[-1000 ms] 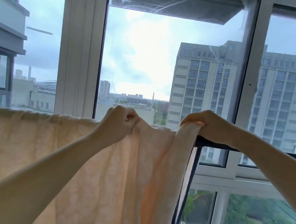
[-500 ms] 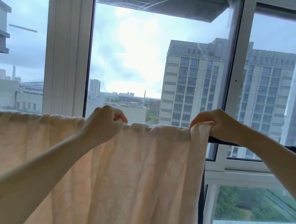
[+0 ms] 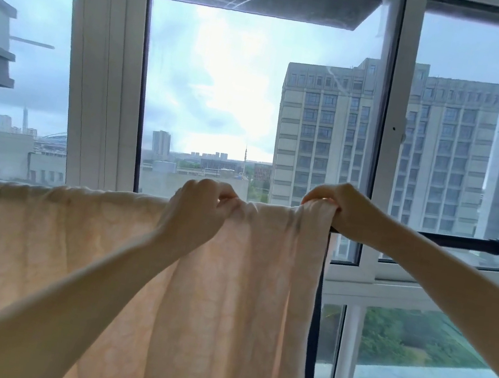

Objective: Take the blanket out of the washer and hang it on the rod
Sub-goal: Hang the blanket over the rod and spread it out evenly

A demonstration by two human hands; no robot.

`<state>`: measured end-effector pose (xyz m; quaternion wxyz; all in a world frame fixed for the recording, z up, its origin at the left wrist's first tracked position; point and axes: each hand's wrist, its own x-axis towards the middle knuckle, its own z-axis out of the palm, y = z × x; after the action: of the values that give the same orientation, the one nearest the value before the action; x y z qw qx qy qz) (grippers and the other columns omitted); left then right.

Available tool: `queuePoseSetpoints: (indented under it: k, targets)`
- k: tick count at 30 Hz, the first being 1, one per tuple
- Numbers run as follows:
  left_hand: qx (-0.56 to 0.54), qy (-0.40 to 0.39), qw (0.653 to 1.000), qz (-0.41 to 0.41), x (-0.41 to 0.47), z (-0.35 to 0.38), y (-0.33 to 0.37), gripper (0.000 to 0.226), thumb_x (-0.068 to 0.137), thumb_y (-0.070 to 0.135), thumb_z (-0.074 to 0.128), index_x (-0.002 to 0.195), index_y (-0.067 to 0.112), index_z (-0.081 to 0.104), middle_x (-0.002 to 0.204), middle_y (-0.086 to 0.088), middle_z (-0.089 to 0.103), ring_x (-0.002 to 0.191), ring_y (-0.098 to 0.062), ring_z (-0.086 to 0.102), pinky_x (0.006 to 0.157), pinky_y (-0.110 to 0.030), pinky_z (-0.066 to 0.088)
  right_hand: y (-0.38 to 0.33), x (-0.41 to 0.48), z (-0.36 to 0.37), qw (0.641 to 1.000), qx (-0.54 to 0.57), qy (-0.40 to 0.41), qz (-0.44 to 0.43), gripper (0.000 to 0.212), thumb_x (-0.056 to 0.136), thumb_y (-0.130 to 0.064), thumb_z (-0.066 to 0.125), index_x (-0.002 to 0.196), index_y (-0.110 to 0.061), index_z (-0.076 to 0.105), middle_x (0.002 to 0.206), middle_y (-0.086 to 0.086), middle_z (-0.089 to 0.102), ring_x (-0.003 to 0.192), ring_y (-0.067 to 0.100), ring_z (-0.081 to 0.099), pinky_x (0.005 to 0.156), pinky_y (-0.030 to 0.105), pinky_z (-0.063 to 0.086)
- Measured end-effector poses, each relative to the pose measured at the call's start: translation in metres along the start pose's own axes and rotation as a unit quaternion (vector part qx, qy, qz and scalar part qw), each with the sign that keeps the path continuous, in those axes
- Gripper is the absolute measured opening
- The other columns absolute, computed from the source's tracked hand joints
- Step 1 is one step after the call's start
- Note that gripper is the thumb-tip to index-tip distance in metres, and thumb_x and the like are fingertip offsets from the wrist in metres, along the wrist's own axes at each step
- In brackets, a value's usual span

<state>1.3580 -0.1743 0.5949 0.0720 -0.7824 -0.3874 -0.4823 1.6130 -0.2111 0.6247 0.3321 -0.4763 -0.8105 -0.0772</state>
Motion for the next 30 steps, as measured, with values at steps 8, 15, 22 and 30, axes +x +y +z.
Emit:
queuePoseSetpoints:
  k: [8, 15, 22, 30]
  targets:
    - [0.014, 0.105, 0.991, -0.076, 0.011, 0.014, 0.02, 0.015, 0.093, 0.027, 0.061, 0.094, 0.019, 0.073, 0.082, 0.011, 0.068, 0.068, 0.001, 0.056, 0.063, -0.01, 0.038, 0.032, 0.004, -0.034, 0.998, 0.032, 0.033, 0.038, 0.022, 0.095, 0.002, 0.046, 0.096, -0.014, 0.061, 0.081, -0.007, 0.062, 0.074, 0.007, 0.061, 0.061, 0.006, 0.047]
    - [0.06, 0.118, 0.986, -0.102, 0.011, 0.055, 0.063, 0.011, 0.093, 0.028, 0.062, 0.093, 0.022, 0.071, 0.089, 0.013, 0.07, 0.072, -0.003, 0.059, 0.061, -0.014, 0.036, 0.065, -0.016, -0.043, 0.997, 0.011, -0.05, -0.058, 0.014, 0.089, -0.008, 0.064, 0.096, -0.02, 0.066, 0.089, -0.012, 0.064, 0.08, -0.006, 0.059, 0.074, 0.014, 0.05]
    - [0.099, 0.173, 0.977, -0.069, -0.007, 0.081, 0.109, 0.017, 0.093, 0.017, 0.058, 0.105, 0.017, 0.07, 0.104, 0.002, 0.071, 0.1, -0.019, 0.06, 0.089, -0.044, 0.051, 0.081, -0.029, -0.049, 0.987, -0.019, 0.033, -0.154, 0.017, 0.085, -0.017, 0.071, 0.1, -0.018, 0.064, 0.098, -0.005, 0.061, 0.082, -0.002, 0.056, 0.067, 0.011, 0.049]
    - [0.072, 0.104, 0.992, 0.018, -0.031, 0.12, 0.185, 0.036, 0.079, 0.061, 0.057, 0.087, 0.026, 0.06, 0.085, 0.018, 0.064, 0.079, -0.005, 0.057, 0.072, -0.022, 0.045, 0.082, -0.026, -0.048, 0.991, -0.034, 0.039, -0.122, 0.018, 0.081, -0.005, 0.067, 0.087, -0.021, 0.06, 0.074, -0.004, 0.062, 0.064, 0.011, 0.061, 0.055, 0.03, 0.056]
